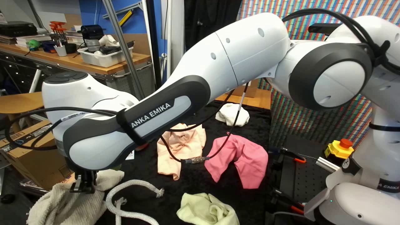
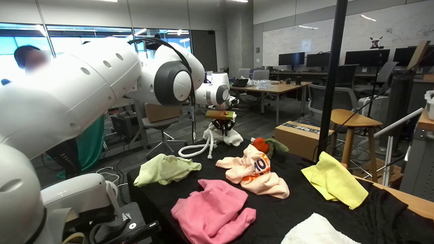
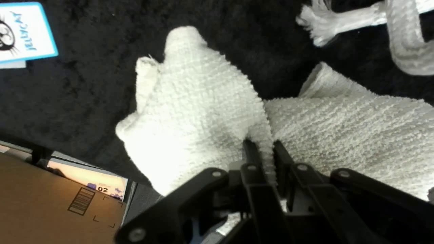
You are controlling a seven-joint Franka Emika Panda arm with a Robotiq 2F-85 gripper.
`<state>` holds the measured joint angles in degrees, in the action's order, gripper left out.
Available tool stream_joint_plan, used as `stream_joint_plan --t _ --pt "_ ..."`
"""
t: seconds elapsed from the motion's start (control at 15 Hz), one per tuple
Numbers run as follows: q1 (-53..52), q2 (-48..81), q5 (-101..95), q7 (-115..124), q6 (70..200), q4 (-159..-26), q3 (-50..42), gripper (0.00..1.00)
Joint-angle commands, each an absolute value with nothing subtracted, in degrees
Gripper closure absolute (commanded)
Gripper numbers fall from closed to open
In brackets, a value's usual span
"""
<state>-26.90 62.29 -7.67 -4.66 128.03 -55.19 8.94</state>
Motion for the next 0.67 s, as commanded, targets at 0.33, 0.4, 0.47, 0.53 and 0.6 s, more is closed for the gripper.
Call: stream_joint_plan --t 0.33,0.4,0.47,0.53,0.6 --pt "-26.00 50.87 -8.44 -1.89 124.22 -62.88 6.59 0.93" --pt "-25.70 48.63 -8.43 -1.68 124.35 -65.12 6.22 0.92" --pt "-25.51 46.52 -8.40 -1.27 124.45 -67.04 5.76 0.94" --pt "-25.15 44.06 -8.43 -0.87 125.36 -69.93 5.20 0.93" --pt "-24.87 42.05 -8.34 -0.69 125.45 -71.68 4.76 0.94"
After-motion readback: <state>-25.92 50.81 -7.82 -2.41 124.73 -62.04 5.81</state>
